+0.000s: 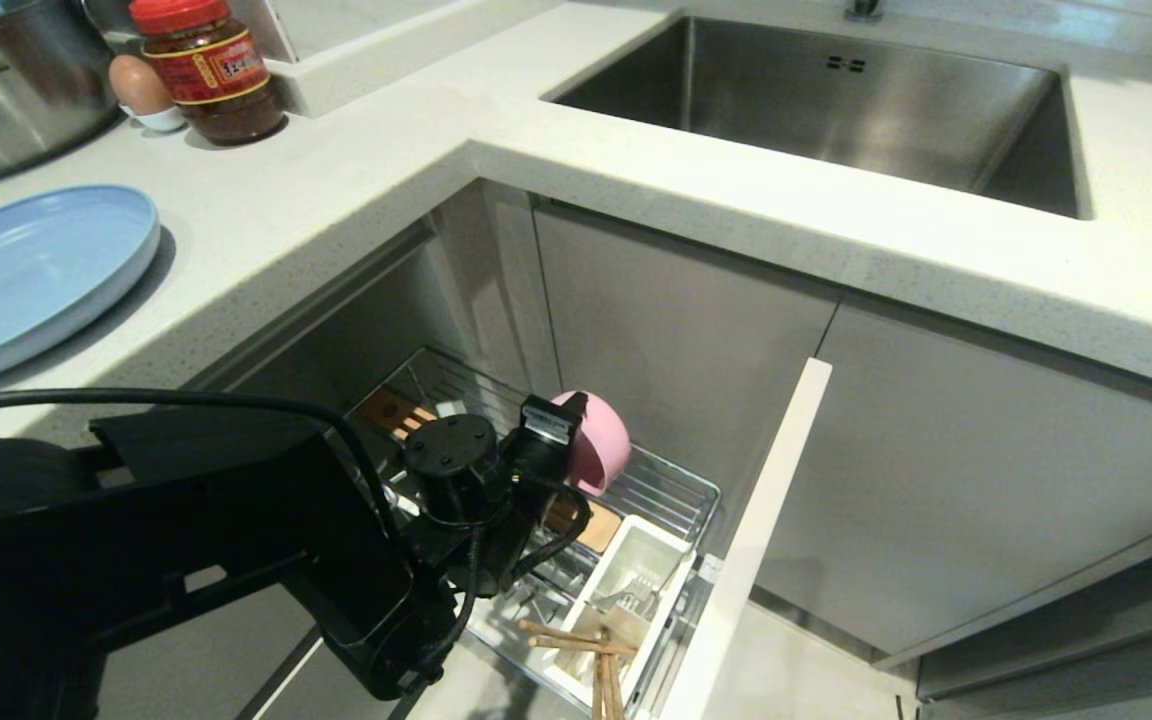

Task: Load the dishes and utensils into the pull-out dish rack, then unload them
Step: Pick up the bowl and place it in the cupboard

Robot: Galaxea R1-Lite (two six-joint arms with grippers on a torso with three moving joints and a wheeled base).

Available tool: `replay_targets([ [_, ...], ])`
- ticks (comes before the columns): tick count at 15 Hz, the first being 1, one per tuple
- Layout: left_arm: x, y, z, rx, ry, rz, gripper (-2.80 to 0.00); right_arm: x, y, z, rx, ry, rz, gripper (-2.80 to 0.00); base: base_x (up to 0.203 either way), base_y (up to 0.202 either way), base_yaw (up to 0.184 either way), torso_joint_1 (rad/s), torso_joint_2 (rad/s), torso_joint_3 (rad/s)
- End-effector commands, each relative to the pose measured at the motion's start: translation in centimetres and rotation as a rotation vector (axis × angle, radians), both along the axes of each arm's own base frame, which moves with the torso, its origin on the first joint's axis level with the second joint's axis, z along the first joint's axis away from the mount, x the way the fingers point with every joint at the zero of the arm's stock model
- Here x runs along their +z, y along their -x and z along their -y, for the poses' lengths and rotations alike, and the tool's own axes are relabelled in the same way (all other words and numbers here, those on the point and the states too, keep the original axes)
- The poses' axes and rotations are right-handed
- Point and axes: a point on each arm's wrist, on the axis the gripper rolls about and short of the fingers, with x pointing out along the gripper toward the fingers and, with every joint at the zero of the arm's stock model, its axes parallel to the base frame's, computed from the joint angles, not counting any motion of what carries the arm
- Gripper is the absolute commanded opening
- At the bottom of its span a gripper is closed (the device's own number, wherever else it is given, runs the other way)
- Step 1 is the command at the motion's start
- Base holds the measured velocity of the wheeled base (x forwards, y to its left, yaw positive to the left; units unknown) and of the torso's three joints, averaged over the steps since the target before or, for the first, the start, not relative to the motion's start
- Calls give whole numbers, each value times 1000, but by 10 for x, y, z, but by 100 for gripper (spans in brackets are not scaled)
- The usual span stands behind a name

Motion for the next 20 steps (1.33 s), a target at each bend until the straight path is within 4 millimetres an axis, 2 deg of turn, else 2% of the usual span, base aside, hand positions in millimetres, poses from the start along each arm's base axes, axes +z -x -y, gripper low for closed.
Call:
replay_targets([
  [1, -1, 0, 0, 1, 10, 0, -280, 0, 0, 0, 0, 0, 5, -280, 0, 0, 0, 0, 0, 0],
  [8, 4, 1, -1, -1, 17, 9, -280, 0, 0, 0, 0, 0, 5, -280, 0, 0, 0, 0, 0, 0],
  [9, 3, 1, -1, 1, 16, 7, 0, 0, 0, 0, 0, 0, 5, -280, 0, 0, 0, 0, 0, 0],
  [16, 8, 4, -3, 13, 31, 4, 0, 0, 0, 0, 0, 0, 5, -280, 0, 0, 0, 0, 0, 0],
  [20, 14, 15, -6, 47, -32, -105, 0, 0, 0, 0, 0, 0, 5, -280, 0, 0, 0, 0, 0, 0],
])
